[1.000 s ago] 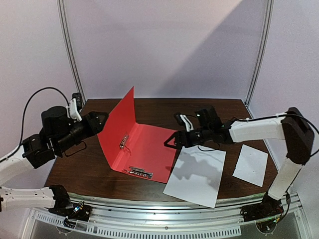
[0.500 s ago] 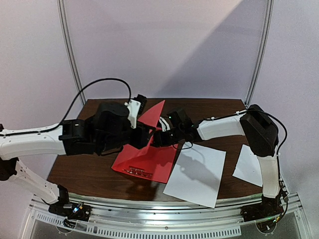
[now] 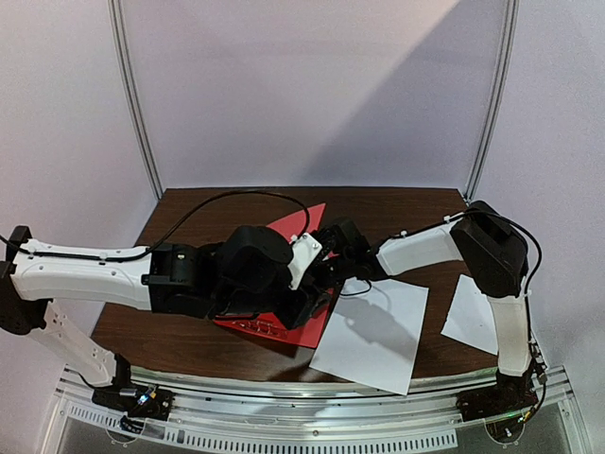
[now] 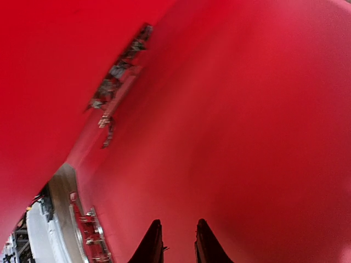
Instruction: Put the files into the folder
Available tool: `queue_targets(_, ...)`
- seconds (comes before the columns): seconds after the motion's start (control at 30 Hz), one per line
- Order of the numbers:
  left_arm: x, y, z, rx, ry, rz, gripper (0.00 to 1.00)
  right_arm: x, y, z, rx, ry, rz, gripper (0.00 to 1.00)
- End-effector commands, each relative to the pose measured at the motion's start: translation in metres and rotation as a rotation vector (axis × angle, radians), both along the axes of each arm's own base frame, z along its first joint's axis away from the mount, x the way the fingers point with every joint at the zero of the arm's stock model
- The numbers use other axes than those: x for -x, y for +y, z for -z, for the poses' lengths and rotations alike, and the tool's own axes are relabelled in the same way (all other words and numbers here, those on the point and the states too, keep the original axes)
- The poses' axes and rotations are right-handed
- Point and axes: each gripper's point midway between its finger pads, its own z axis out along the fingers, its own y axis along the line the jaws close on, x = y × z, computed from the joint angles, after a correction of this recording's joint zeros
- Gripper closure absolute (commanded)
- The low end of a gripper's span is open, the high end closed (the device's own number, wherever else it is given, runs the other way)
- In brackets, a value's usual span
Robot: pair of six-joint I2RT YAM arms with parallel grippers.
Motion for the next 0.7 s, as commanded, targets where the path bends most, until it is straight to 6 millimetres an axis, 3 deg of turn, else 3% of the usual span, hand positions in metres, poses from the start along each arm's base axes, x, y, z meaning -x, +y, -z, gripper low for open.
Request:
queue_targets(0.0,0.017,0.015,-0.026,0.063,0.012,0.043,0.51,-0.002,0.026,-0.056,-0.171,-0.075,-0.092,0.8)
queue_targets(0.07,0.019,0.024,-0.035,0.096,0.016,0.038,0.5,-0.001,0.035,-0.074,-0.247,-0.083,-0.12,0.79)
queue_targets(0.2,-0.002,0.056,-0.025,0.05,-0.001,-0.132,0.48,-0.008,0.054,-0.097,-0.359,-0.102,-0.132,0.78)
queue_targets(0.4,-0.004,0.064,-0.034,0.104,0.008,-0.17,0.49,-0.021,0.089,-0.125,-0.544,-0.101,-0.157,0.78)
queue_targets(0.57,-0.026,0.098,-0.032,0.114,0.011,-0.32,0.49,-0.042,0.12,-0.109,-0.518,-0.11,-0.104,0.77)
queue_targets(0.63,-0.042,0.119,-0.023,0.112,0.03,-0.416,0.49,-0.048,0.127,-0.098,-0.512,-0.107,-0.084,0.76)
queue_targets(0.67,-0.047,0.128,-0.018,0.114,0.039,-0.446,0.49,-0.051,0.13,-0.084,-0.498,-0.089,-0.072,0.75)
